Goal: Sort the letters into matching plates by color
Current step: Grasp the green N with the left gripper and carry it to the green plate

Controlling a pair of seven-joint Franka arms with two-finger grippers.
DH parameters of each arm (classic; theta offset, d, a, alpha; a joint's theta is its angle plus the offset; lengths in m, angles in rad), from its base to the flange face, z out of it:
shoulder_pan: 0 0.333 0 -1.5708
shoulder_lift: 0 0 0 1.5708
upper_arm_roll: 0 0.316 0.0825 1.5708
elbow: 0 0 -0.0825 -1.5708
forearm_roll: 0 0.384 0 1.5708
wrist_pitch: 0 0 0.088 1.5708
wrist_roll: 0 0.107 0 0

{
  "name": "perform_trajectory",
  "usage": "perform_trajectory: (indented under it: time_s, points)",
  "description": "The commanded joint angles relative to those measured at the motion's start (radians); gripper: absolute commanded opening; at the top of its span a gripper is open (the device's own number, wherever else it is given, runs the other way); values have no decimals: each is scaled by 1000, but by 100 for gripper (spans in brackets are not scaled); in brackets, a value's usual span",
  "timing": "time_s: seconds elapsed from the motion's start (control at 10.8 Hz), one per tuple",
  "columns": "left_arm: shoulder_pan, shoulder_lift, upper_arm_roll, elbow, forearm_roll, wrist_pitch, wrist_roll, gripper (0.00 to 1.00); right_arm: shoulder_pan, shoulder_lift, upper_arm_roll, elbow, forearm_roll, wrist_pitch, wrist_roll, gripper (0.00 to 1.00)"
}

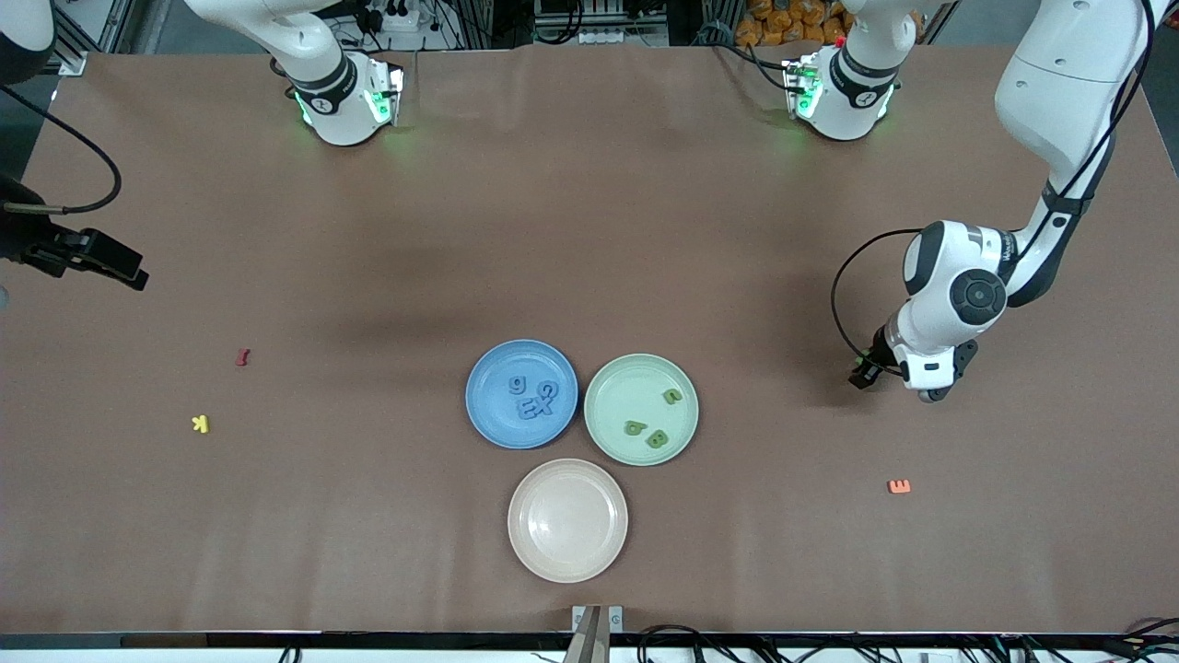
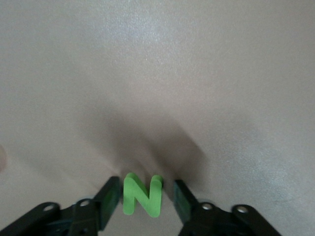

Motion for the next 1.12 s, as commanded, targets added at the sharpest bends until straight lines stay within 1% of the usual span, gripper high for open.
perform_trajectory:
  time_s: [0.0, 0.19, 0.28, 0.47, 0.84, 1.02]
  points:
    - [-15, 7, 15, 1, -28, 4, -7, 0, -6, -1, 10, -3, -19, 1, 20, 100]
    - [-18, 2, 9, 17, -27, 4, -43, 0, -6, 0, 12, -3, -19, 2, 15, 100]
    - [-27, 2, 4, 42, -27, 2, -62, 0, -6, 0, 10, -3, -19, 2, 11, 100]
    - [-70, 2, 4, 86, -27, -2, -91, 0, -4, 0, 10, -3, -19, 5, 9, 100]
    - [-231, -4, 3, 175, -33, -4, -152, 0, -3, 3, 12, -2, -19, 7, 9, 100]
    - [-344, 2, 3, 211, -33, -4, -210, 0, -1, 3, 12, -2, -19, 7, 8, 100]
